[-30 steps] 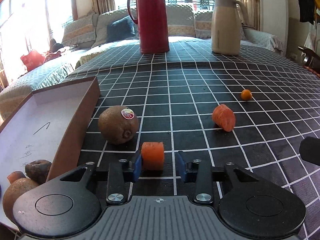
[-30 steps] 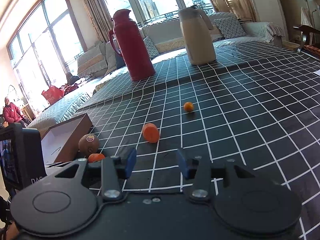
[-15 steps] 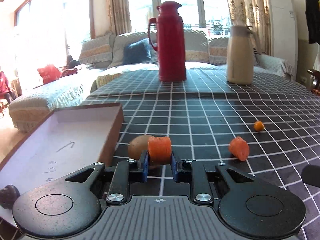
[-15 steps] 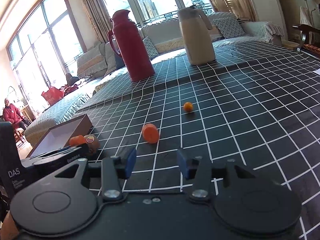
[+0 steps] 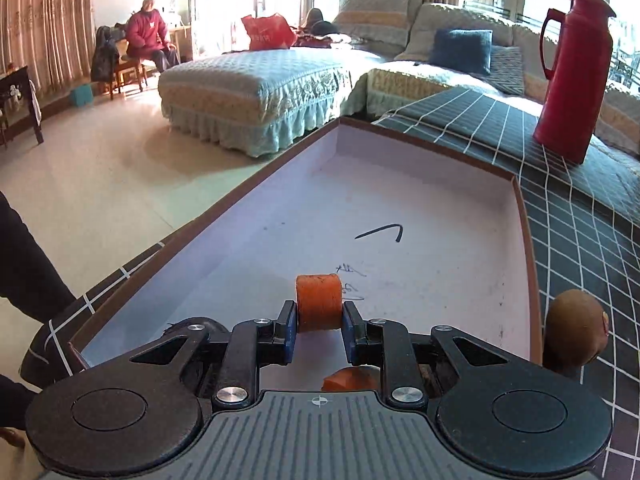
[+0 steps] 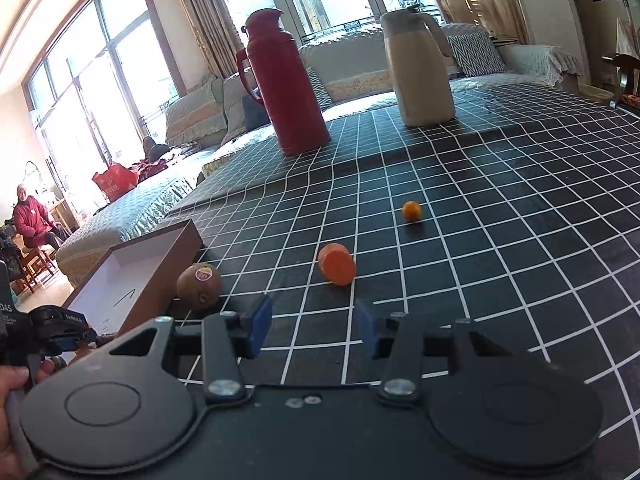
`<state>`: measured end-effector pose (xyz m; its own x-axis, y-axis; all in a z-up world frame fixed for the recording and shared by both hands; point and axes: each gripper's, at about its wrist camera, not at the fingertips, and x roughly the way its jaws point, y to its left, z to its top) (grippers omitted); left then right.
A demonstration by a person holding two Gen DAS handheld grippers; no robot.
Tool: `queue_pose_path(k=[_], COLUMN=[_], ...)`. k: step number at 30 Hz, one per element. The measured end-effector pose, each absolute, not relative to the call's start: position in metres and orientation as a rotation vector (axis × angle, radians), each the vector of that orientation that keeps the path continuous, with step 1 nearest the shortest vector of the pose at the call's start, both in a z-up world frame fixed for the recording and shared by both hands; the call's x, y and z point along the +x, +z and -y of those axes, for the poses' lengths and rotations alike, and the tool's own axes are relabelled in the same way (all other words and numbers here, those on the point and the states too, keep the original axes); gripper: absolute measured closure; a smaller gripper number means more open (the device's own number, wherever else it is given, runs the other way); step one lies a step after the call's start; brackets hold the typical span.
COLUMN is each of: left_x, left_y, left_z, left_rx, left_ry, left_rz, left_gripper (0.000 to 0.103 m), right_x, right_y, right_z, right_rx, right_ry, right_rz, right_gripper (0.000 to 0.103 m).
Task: Organize fruits
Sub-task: 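Grasp another carrot chunk with the left gripper and carry it over the box, then open the left gripper to drop the carrot chunk into the box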
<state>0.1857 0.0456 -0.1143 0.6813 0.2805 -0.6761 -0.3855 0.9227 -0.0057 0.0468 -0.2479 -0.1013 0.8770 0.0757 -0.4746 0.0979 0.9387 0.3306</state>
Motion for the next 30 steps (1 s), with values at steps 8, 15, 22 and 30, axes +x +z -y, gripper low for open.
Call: queue_pose_path(k=[8, 15, 22, 30], left_x=[0.176, 0.162, 0.153, 0.149], left_y=[-0.109, -0.094, -0.088, -0.081], left_z=[-0.048, -0.051, -0.057, -0.057], left_rx=[-0.129, -0.086, -0.048, -0.006], left_ry=[0.36, 0.324, 0.337, 0.331], left_rz=[-0.687, -0.612, -0.547, -0.495], left_gripper=[0.012, 0.003, 0.0, 0.0], right_x=[0.069, 0.102, 0.138, 0.168], right_y=[-0.101, -0.101, -0.109, -0.126], right_z=[0.236, 0.236, 0.239, 0.245], right_rx=[0.319, 0.261, 0.202, 0.226], right_ry=[-0.02, -0.041, -0.098, -0.106], right_rz=[-0.527, -0.554, -0.597, -0.68], right_gripper=[0.055, 0.053, 0.038, 0.05])
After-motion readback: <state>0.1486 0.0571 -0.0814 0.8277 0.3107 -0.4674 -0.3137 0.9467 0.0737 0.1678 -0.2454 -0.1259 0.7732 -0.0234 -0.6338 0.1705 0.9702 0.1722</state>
